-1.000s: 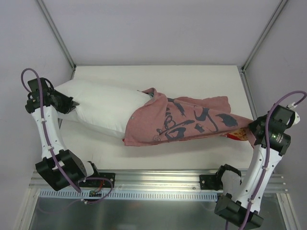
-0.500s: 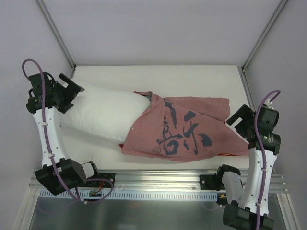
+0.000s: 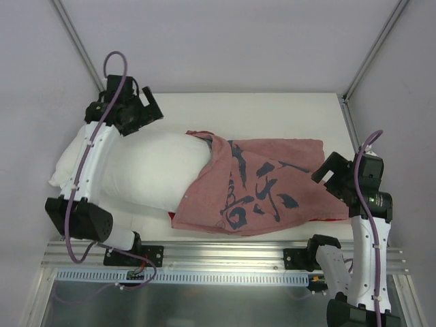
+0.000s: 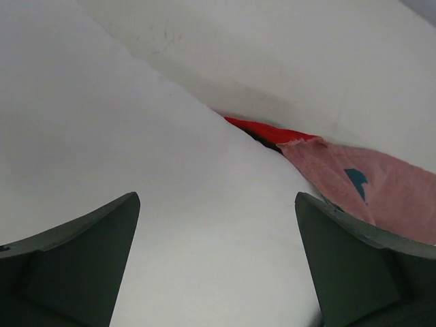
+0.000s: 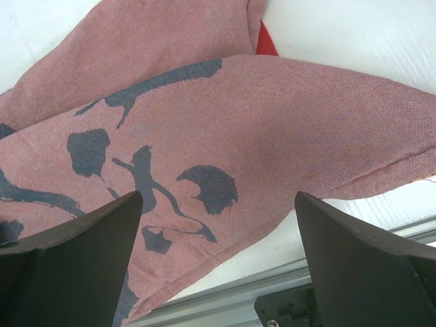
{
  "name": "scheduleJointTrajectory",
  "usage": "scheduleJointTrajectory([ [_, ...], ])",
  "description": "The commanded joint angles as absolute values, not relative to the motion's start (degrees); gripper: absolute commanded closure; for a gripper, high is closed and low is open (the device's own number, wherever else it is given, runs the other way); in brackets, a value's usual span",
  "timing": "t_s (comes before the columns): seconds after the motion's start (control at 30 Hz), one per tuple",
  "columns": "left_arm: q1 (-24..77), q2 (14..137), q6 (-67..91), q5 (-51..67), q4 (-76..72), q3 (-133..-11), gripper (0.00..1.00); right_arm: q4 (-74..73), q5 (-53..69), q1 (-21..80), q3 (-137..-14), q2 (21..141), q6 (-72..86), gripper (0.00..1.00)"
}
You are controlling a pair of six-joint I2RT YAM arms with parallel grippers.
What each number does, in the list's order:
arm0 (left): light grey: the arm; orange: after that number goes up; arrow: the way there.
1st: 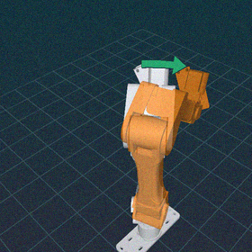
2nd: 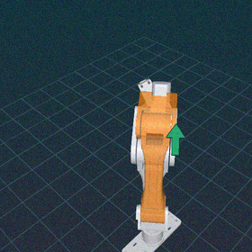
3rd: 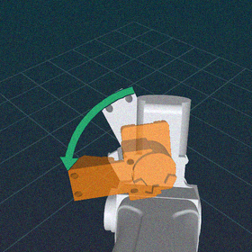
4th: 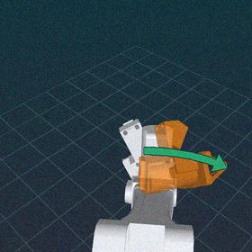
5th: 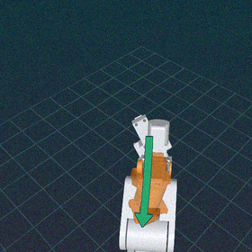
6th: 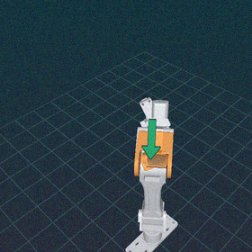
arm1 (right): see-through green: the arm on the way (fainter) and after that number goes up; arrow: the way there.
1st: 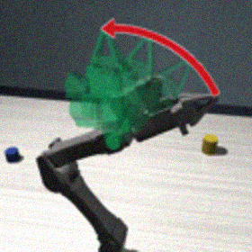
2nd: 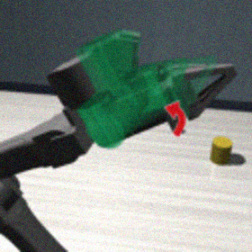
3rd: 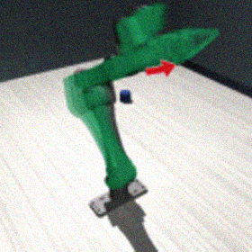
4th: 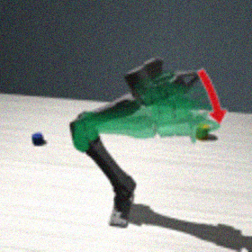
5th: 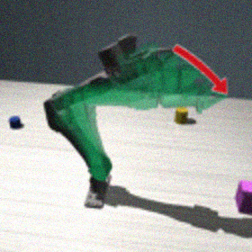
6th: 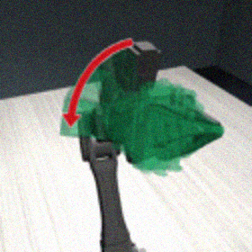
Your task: Remove the pillowcase from the pillow
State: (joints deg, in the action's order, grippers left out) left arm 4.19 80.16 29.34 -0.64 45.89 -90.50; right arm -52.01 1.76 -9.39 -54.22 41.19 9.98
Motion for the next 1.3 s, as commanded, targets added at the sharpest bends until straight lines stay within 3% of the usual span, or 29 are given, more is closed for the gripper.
scheduleJointTrajectory([
  [0.0, 9.66, 88.31, 29.09, -9.04, 50.36, -93.95, 0.01, -50.89, 1.32, -7.74, -53.61, 41.22, 10.20, 0.00],
  [0.2, 11.60, 99.05, 32.17, -10.55, 54.75, -92.48, 0.01, -51.77, 2.02, -6.15, -53.26, 45.70, 8.88, 0.04],
  [0.27, 11.60, 99.14, 32.52, -10.28, 54.67, -90.36, 0.11, -50.19, 2.37, -5.72, -53.26, 47.62, 9.23, 0.04],
  [0.3, 11.60, 99.05, 32.52, -10.28, 54.58, -88.79, 0.21, -49.58, 2.46, -4.76, -53.35, 48.51, 10.27, 0.04],
  [0.33, 11.60, 98.88, 32.35, -10.20, 54.67, -88.33, 0.59, -47.74, 2.46, -3.88, -53.52, 49.65, 10.89, 0.04],
  [0.37, 11.60, 98.35, 31.82, -9.93, 54.67, -88.07, 0.85, -46.59, 2.37, -2.82, -53.70, 52.01, 11.68, 0.04],
  [0.4, 11.60, 98.09, 31.38, -9.76, 54.58, -88.07, 1.00, -44.23, 2.03, -0.20, -53.88, 53.34, 12.82, 0.04],
  [0.67, 11.60, 91.16, 29.80, -8.18, 53.88, -86.23, 1.00, -38.59, -1.22, 14.31, -61.17, 72.23, 21.78, 0.04],
  [0.87, 11.60, 87.90, 29.18, -5.10, 52.38, -83.94, 1.00, -30.85, -1.66, 17.84, -59.50, 74.35, 36.44, 0.04],
  [1.1, 11.60, 86.49, 28.48, -3.34, 52.12, -83.23, 1.00, -34.44, -6.76, 20.38, -59.85, 73.39, 54.45, 0.04],
  [1.27, 11.60, 85.43, 28.39, -2.81, 51.86, -82.62, 1.00, -39.90, -4.49, 21.35, -63.36, 79.17, 63.36, 0.04],
])
